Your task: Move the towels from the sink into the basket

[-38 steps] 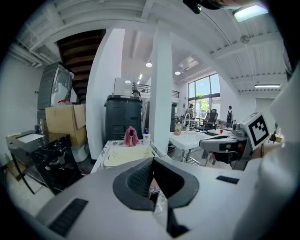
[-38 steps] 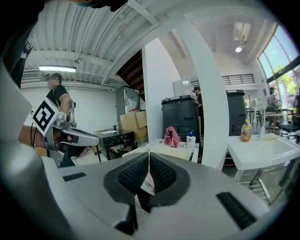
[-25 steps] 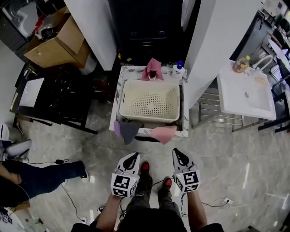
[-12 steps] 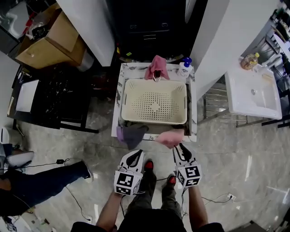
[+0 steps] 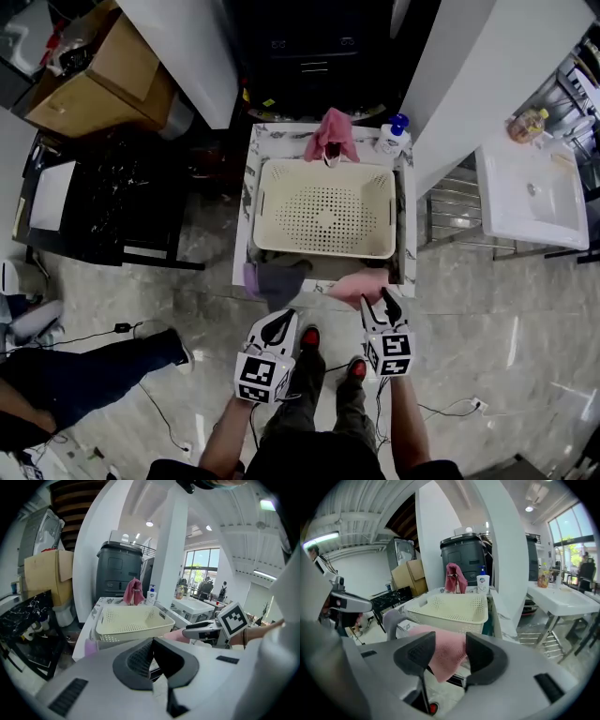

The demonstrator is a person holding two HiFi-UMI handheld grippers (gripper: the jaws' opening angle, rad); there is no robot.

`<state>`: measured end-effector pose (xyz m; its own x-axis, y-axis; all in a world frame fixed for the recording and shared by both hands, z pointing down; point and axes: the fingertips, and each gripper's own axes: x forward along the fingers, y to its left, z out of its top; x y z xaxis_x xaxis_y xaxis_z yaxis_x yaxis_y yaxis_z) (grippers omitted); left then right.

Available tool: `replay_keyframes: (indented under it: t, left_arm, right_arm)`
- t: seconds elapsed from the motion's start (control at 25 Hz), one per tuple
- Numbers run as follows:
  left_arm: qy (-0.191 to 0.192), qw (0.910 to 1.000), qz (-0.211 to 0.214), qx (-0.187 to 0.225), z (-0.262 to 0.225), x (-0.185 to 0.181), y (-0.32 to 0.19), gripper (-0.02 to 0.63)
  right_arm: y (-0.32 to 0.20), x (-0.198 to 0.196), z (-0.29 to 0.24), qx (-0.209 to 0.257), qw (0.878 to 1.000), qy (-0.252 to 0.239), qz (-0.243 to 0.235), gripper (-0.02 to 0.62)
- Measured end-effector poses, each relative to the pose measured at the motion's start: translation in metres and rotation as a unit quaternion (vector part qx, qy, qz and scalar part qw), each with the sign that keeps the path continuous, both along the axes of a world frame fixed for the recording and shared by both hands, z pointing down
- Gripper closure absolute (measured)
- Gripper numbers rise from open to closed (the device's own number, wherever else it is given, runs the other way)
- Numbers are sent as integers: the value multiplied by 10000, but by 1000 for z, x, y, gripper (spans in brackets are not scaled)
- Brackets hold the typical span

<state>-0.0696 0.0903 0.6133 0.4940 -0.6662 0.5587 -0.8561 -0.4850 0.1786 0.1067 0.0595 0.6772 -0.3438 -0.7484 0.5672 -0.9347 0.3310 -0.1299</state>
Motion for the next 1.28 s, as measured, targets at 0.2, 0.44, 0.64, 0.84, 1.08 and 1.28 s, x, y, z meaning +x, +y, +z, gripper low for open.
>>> replay_keyframes:
  t: [0.2,0.44,0.64,0.84,1.08,1.28]
  left_arm:
    - [7,10000,-32,-68,4,-3,-1,598]
    - [1,9999,-60,-123,8,-5,-1,598]
    - [55,9999,-65,-115,6,-4,0,598]
    - [73,10000,-49,4,-5,-5,-3,598]
    - [-1,9996,37,297,-30,-6,-7,598]
    - [207,9988,47,441,-53,-6,-13,598]
  right_arm:
    - [-4,0,4,114,9990,423,-26,390]
    - [-4,-4,6,121,9982,575,-76,411]
    - [-1,-4,8,120,9974,710,-17,522]
    - [-3,-3,0,33,9986,519,50,548]
    - [-4,0,-36,316,9983,466,150,549]
    - [-7,-1,-77,568,9973,400,235,549]
